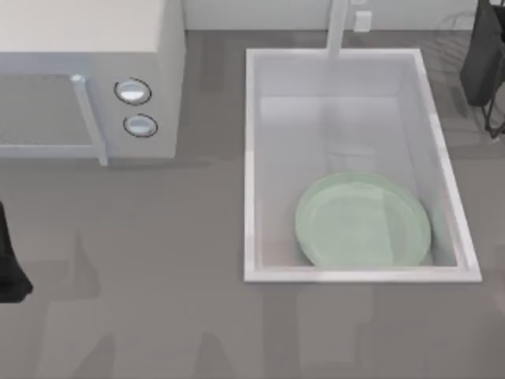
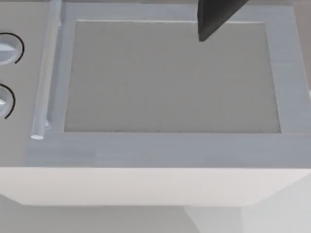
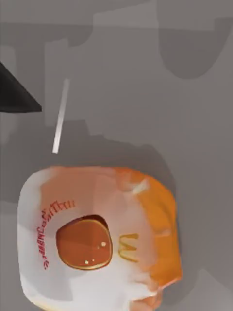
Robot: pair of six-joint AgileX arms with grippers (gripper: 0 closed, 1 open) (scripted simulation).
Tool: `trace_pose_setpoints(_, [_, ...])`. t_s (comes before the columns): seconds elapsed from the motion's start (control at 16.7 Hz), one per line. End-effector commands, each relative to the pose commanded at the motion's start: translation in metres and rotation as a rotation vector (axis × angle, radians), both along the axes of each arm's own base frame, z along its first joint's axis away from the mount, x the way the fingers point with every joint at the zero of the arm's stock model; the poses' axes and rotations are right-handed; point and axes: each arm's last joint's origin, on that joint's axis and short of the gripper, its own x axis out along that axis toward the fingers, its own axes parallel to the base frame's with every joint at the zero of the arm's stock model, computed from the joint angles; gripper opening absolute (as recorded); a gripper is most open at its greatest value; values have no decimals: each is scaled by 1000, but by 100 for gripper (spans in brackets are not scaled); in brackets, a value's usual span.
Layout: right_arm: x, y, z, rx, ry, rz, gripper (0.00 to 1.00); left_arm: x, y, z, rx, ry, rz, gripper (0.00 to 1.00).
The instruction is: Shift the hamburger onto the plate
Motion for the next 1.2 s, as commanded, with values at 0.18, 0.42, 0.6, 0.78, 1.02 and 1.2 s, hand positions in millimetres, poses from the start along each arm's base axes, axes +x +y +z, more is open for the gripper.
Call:
trace_pose_setpoints(0.18, [16,-8,-2,12,77,-1,100,0,0,0,0,0,0,100])
trace_pose_setpoints(0.42, [20,-10,-3,14,92,-2,100,0,0,0,0,0,0,100])
trace_pose_setpoints(0.6, [20,-8,-4,14,90,2,100,0,0,0,0,0,0,100])
trace_pose_setpoints(0.78, [21,-9,-21,15,95,-2,100,0,0,0,0,0,0,100])
trace_pose_setpoints(1.02, [23,-10,-62,12,80,-1,100,0,0,0,0,0,0,100])
trace_pose_setpoints(1.2, [20,-10,-81,14,90,-2,100,0,0,0,0,0,0,100])
